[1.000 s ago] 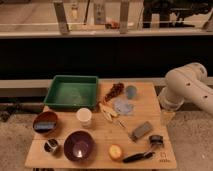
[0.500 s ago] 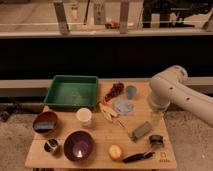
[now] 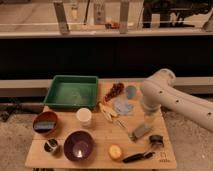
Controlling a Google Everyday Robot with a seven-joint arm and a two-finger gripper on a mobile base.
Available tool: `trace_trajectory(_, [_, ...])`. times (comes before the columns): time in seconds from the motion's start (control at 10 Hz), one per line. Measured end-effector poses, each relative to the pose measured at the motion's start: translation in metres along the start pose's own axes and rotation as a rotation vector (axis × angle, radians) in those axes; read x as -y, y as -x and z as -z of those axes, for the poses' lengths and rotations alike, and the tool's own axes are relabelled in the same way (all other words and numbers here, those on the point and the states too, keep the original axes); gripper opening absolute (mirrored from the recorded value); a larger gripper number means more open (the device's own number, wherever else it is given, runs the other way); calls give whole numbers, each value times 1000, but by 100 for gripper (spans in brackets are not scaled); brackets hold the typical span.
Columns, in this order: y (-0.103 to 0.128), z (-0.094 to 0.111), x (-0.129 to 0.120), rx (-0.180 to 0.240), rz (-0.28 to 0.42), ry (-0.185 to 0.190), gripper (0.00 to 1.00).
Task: Place banana in tray
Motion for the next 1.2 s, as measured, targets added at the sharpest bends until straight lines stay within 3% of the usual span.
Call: trace_trajectory(1.2, [58, -18, 26, 22, 97, -20, 80])
